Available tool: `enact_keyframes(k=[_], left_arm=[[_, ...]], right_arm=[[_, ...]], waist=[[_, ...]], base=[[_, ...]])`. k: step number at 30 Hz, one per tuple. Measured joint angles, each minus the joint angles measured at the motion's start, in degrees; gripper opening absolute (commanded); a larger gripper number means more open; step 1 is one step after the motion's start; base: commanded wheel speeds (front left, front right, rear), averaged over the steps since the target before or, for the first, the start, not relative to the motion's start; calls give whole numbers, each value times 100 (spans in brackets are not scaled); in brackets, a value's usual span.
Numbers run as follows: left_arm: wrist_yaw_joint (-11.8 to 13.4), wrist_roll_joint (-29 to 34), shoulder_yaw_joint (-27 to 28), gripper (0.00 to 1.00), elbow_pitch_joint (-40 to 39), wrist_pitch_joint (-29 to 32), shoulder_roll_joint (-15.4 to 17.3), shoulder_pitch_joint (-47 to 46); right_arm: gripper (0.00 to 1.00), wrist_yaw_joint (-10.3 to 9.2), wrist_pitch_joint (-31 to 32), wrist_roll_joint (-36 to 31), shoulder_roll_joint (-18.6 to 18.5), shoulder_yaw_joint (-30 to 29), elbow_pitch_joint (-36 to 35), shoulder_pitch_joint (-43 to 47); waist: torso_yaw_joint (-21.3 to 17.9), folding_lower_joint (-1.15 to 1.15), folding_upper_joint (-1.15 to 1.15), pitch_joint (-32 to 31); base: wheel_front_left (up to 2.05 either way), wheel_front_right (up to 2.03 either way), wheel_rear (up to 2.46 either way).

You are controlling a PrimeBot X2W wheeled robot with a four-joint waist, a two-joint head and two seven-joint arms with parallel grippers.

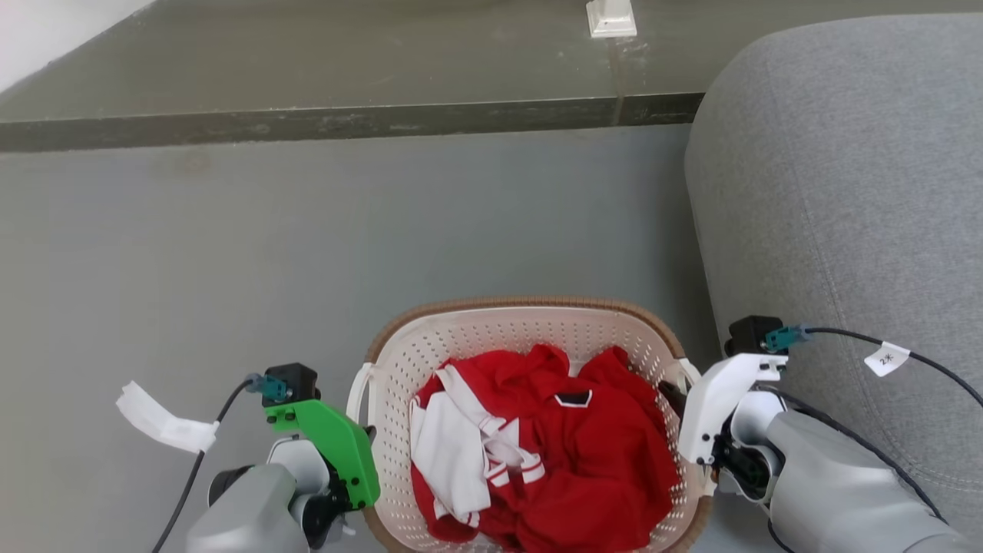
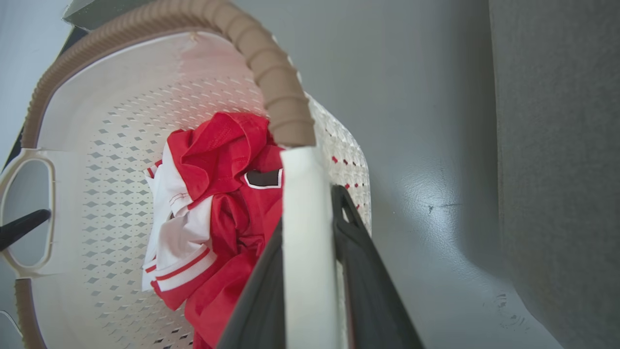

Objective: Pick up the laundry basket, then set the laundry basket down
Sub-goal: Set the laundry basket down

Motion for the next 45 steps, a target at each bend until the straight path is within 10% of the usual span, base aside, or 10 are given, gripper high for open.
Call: enact_keyframes(k=[45], left_arm=[[414,-101,-155,0,-489,-915,1,-1304]], right_arm=[[0,1,-886,104,-708,222,-721,-1328]], waist=[[288,1,0,2516]], base=[[0,0,0]])
